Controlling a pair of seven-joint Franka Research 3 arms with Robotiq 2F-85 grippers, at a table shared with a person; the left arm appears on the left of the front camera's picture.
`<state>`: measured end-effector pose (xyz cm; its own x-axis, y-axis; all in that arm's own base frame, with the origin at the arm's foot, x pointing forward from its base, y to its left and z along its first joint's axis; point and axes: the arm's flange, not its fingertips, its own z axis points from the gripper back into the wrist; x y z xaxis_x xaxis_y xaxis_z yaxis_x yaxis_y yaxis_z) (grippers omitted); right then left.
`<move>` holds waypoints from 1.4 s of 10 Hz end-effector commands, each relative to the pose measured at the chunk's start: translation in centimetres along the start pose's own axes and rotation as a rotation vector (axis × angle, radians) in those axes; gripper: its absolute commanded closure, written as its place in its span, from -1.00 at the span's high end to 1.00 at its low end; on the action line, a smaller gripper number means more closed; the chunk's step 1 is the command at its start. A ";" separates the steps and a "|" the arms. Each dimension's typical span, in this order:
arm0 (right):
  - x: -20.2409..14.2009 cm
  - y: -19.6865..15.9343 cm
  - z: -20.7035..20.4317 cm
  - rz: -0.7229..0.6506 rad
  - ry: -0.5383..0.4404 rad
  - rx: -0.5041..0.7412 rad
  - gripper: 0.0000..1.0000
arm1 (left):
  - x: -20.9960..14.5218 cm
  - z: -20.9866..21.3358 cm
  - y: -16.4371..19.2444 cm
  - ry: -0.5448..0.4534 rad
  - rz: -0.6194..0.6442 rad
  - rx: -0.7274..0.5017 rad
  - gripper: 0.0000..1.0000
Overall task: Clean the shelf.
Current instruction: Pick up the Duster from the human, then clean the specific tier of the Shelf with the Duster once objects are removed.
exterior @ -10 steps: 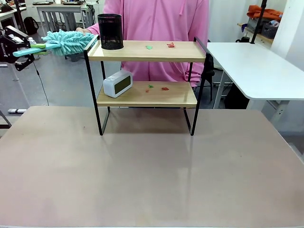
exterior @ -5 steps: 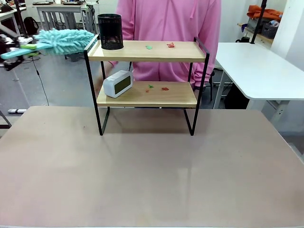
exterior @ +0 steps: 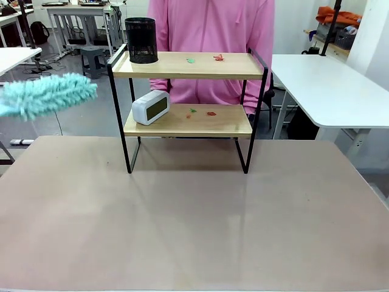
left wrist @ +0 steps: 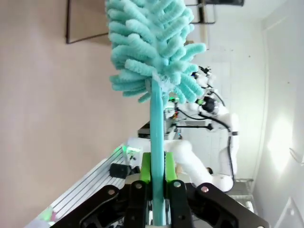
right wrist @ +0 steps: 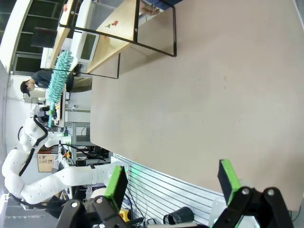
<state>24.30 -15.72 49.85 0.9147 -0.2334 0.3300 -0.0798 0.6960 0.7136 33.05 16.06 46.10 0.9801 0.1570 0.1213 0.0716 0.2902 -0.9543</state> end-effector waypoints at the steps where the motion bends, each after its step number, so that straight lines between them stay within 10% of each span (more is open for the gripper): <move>1: 0.1 0.0 0.1 0.023 -0.011 0.025 1.00 | -1.7 -2.0 1.4 -0.037 -0.081 0.108 -1.00; 14: 0.1 0.0 0.1 0.023 -0.011 0.025 1.00 | -1.4 -0.7 1.4 -0.008 -0.024 0.049 -1.00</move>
<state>24.30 -15.72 49.85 0.9147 -0.2325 0.3306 -0.0809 0.6962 0.7133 31.71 15.55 43.77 0.9770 0.1479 0.1536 0.0901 0.3668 -0.9259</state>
